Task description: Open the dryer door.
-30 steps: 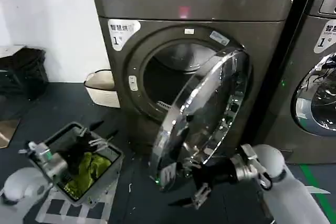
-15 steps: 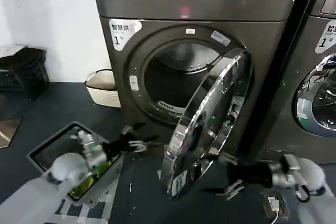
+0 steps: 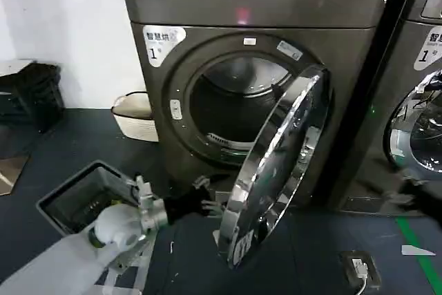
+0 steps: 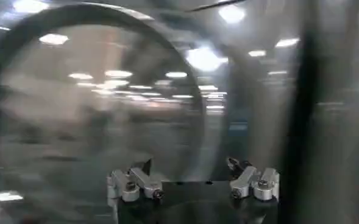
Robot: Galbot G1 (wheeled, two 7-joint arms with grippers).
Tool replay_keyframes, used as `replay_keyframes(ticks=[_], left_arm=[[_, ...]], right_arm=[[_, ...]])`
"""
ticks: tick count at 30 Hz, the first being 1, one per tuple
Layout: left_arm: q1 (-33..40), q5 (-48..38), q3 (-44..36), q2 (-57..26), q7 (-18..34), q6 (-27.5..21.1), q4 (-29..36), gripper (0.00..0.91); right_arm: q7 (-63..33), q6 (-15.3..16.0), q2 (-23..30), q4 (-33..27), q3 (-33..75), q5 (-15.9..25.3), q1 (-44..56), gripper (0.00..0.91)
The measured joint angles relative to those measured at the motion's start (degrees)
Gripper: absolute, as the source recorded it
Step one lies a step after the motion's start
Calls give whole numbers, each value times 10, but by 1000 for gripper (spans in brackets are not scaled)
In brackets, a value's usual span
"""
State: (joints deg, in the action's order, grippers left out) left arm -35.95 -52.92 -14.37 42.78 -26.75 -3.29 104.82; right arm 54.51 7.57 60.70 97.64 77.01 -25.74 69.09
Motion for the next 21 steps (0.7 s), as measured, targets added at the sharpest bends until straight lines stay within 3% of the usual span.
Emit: replay_keyframes(ticks=[7, 13, 16, 21], left_arm=[[39, -17, -54, 25, 15, 2, -4, 907], [86, -15, -113, 66, 19, 9, -25, 907], [109, -28, -142, 89, 42, 20, -39, 907], [160, -45, -193, 137, 43, 13, -63, 907]], right_arm=[[-233, 23, 23, 39, 100, 29, 33, 907], [-318, 19, 24, 36, 192, 72, 51, 907], [-328, 46, 28, 37, 245, 112, 66, 907], [-396, 88, 18, 32, 322, 128, 89, 907]])
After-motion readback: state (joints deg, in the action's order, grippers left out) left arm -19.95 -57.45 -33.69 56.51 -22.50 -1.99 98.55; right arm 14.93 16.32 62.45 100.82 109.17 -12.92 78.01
